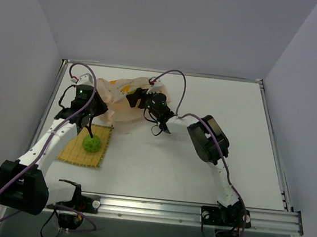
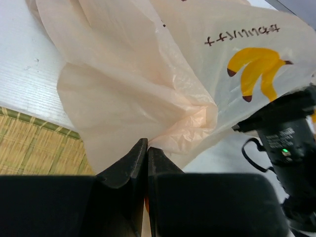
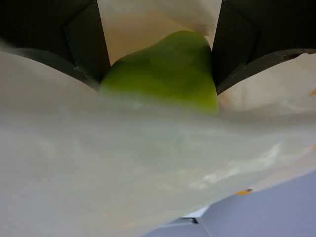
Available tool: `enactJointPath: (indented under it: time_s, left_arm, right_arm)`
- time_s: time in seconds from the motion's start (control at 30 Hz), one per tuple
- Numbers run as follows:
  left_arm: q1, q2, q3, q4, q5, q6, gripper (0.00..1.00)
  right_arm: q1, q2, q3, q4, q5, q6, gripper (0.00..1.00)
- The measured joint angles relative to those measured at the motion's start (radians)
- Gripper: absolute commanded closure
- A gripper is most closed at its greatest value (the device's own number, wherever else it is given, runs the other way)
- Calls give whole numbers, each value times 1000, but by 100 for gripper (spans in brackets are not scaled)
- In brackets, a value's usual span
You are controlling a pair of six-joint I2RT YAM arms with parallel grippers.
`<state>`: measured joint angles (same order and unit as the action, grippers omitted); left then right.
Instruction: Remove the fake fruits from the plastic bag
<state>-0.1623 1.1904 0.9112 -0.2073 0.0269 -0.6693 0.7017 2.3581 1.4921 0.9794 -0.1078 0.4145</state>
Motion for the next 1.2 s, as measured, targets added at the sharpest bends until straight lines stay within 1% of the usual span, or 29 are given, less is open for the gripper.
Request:
enactJointPath:
  time_s: [0.2, 0.37, 0.47, 0.5, 0.57, 0.63, 0.7, 0.83, 0.93, 1.03, 1.1, 1.2]
  left_arm:
    - [-2, 29, 56, -1, -8, 4, 98]
    - [-2, 29, 109, 4, -24, 9, 98]
    - [-2, 35, 121, 10, -24, 9, 98]
    - [-2, 42, 125, 12, -24, 8, 98]
    - [-2, 51, 126, 18, -17, 4, 98]
    - [-2, 55, 126, 19, -8, -2, 98]
    - [-2, 52, 124, 24, 0, -11, 98]
    - [-2, 21, 95, 31, 8, -24, 98]
    - [-2, -16, 52, 29, 18, -32, 98]
    - [-2, -33, 27, 29, 29, -42, 98]
    - [-2, -32, 24, 26, 34, -45, 98]
    - [-2, -31, 25, 27, 41, -46, 97]
  right_arm:
    - [0, -159, -142, 103, -78, 39, 71]
    - [6, -211, -184, 133, -166, 77, 68]
    - [8, -213, -201, 147, -226, 103, 62]
    - [11, -213, -209, 146, -234, 106, 57]
    - [21, -219, -223, 122, -212, 95, 55]
    - [49, -232, -227, 60, -119, 44, 55]
    - [97, -241, -215, 12, 25, -40, 57]
    - [196, -233, -125, -23, 288, -214, 62]
    - [240, -199, -21, 27, 481, -343, 64]
    - [250, -154, 43, 137, 663, -458, 66]
    - [249, -119, 71, 203, 763, -527, 66]
    - [249, -61, 117, 252, 874, -624, 66]
